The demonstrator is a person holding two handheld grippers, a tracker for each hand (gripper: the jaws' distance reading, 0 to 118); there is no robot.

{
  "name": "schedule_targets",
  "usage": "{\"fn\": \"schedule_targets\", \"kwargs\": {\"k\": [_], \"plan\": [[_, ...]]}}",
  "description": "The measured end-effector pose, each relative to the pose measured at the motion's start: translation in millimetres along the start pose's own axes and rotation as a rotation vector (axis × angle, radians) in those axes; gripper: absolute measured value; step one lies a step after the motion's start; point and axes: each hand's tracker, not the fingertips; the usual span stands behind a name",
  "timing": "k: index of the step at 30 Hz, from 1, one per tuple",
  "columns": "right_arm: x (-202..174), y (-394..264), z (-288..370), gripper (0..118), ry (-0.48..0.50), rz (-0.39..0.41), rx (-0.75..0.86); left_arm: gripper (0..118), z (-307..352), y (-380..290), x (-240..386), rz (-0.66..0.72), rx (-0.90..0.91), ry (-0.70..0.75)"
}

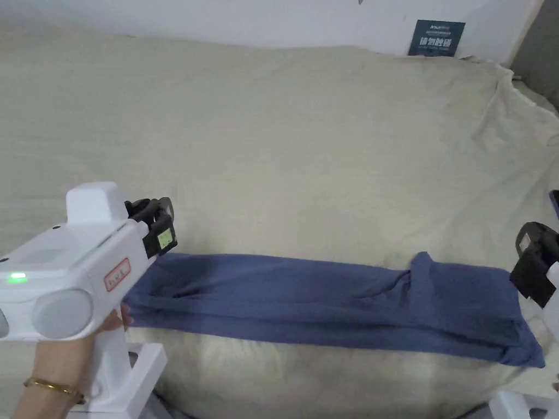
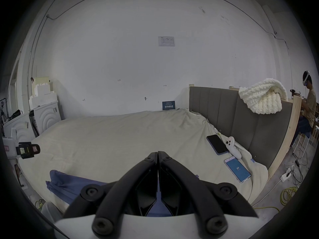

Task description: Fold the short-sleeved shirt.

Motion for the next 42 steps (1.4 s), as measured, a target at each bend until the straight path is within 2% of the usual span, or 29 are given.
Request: {"fn": "schedule_targets", "kwargs": {"k": [1,2,3,4,5,6,9,14,20,23,25,29,30,31,32,33,34,36,39,42], "plan": [[-0.5,0.0,-0.2,0,0.002,-0.002,-0.005,46,-8.5,3.7,-13.8,0.051,-0.082,-0.037],[-1.1,-0.1,-0.6,0,0.003,-0.002,-0.008,84,-16.7,5.7,-28.6,0.103,-0.154,-0.067],[-2.1,0.1,-1.7,0,0.004,0.002,-0.013,109,-24.4,5.9,-42.5,0.151,-0.207,-0.097],[-2.9,0.1,-3.3,0,0.014,0.007,-0.021,118,-33.7,4.1,-58.9,0.202,-0.261,-0.150],[-3.5,-0.1,-4.7,0,0.020,0.007,-0.026,118,-34.7,4.1,-70.5,0.257,-0.277,-0.240],[-5.8,-0.2,-5.7,0,0.017,0.005,-0.032,118,-44.6,0.8,-87.2,0.267,-0.355,-0.248],[-11.2,-2.2,-8.9,0,0.011,0.013,-0.048,118,-66.7,-15.1,-124.6,0.414,-0.511,-0.284],[-18.0,-6.0,-16.2,0,-0.005,0.033,-0.082,118,-89.6,-51.9,-161.8,0.612,-0.619,-0.407],[-21.5,-5.8,-23.8,0,-0.022,0.041,-0.111,118,-109.1,-78.7,-172.7,0.591,-0.716,-0.323],[-22.5,-4.7,-24.7,0,-0.028,0.047,-0.117,118,-111.8,-79.0,-174.3,0.634,-0.685,-0.407],[-22.9,-4.3,-25.9,0,-0.030,0.041,-0.122,118,-112.7,-77.1,-171.1,0.647,-0.701,-0.396],[-25.7,-5.2,-28.4,0,-0.023,0.026,-0.129,102,-119.9,-81.6,-165.7,0.679,-0.692,-0.446],[-27.7,-5.4,-28.3,0,-0.025,0.038,-0.130,93,-120.5,-81.9,-163.8,0.666,-0.693,-0.435],[-29.3,-5.9,-28.0,0,-0.026,0.044,-0.128,74,-121.9,-81.7,-163.4,0.619,-0.695,-0.397],[-29.6,-5.9,-27.9,0,-0.022,0.045,-0.130,42,-123.1,-82.0,-162.5,0.577,-0.716,-0.341],[-29.8,-6.0,-28.0,0,-0.017,0.042,-0.132,24,-122.3,-83.1,-162.1,0.549,-0.726,-0.291],[-28.7,-7.6,-28.6,0,-0.014,0.039,-0.133,19,-122.4,-85.6,-161.6,0.550,-0.729,-0.274],[-29.7,-8.9,-28.7,0,-0.013,0.041,-0.136,16,-120.2,-85.4,-157.9,0.611,-0.703,-0.330],[-28.7,-10.3,-28.0,0,-0.007,0.034,-0.140,7,-118.8,-76.5,-148.8,0.543,-0.713,-0.258],[-27.8,-9.8,-25.9,0,-0.003,0.027,-0.136,4,-111.0,-58.7,-131.3,0.469,-0.730,-0.159]]}}
